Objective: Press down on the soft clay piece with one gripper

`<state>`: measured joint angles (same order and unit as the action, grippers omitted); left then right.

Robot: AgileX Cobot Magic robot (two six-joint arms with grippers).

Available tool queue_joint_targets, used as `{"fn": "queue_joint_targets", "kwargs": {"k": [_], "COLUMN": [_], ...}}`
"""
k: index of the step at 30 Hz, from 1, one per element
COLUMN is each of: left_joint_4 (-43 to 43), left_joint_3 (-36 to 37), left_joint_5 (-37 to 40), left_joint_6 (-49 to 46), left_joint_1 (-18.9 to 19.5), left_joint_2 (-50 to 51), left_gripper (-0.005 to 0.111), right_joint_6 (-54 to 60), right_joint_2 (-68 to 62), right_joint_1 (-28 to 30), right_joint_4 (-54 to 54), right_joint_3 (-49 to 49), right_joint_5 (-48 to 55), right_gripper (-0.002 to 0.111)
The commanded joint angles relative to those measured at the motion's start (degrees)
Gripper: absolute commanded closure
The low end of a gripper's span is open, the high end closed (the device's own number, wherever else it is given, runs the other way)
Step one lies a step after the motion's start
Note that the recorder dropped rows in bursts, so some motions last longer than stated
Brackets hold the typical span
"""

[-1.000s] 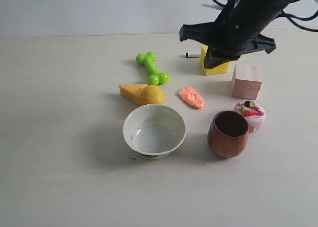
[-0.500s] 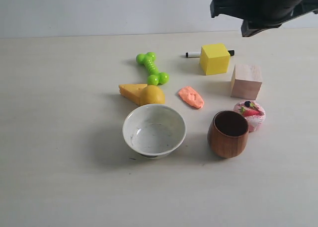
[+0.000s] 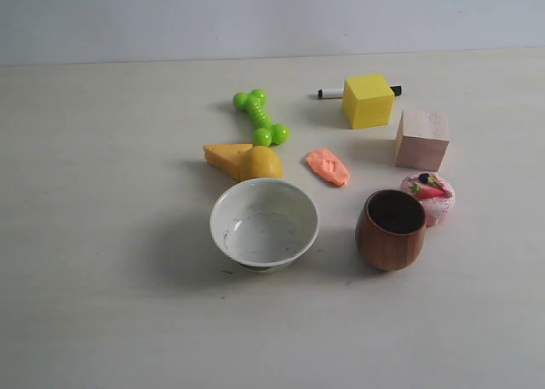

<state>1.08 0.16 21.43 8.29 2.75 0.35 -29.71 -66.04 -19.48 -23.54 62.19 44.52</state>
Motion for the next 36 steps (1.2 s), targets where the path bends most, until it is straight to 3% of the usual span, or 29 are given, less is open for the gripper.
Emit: {"fn": "queue_joint_targets", "kwargs": {"k": [1,8,15,26,32,36], "left_joint_4": [0.00,0.00,0.00,0.00,0.00,0.00], "left_joint_3": [-0.16,-0.16,-0.16,-0.16,-0.16,-0.16], "left_joint_5": [-0.53,-0.53,-0.53,-0.53,-0.53,-0.53], "left_joint_6": [0.34,0.34,0.34,0.34,0.34,0.34], "left_joint_1": [-0.01,-0.01,-0.01,-0.01,-0.01,-0.01], "left_joint_2": [-0.35,-0.35,-0.35,-0.35,-0.35,-0.35], "left_gripper": [0.107,0.107,0.107,0.107,0.107,0.107], "right_joint_6": [-0.35,0.14,-0.26,2.04,22.70,26.13], "right_joint_2": [7.83,25.86,42.20,46.19,52.60,56.26], "right_joint_1": [7.37,21.17,26.93,26.83,26.83,26.83], "right_joint_4": [1.04,-1.13,-4.67,2.72,21.27,21.55], "right_joint_3": [-6.84,-20.03,-33.20,-44.23,-52.32,-56.83], "right_joint_5": [-4.87,-8.19,-15.71,-32.64,-35.22,-37.15], "right_gripper": [0.108,0.108,0.108,0.108,0.108,0.108]}}
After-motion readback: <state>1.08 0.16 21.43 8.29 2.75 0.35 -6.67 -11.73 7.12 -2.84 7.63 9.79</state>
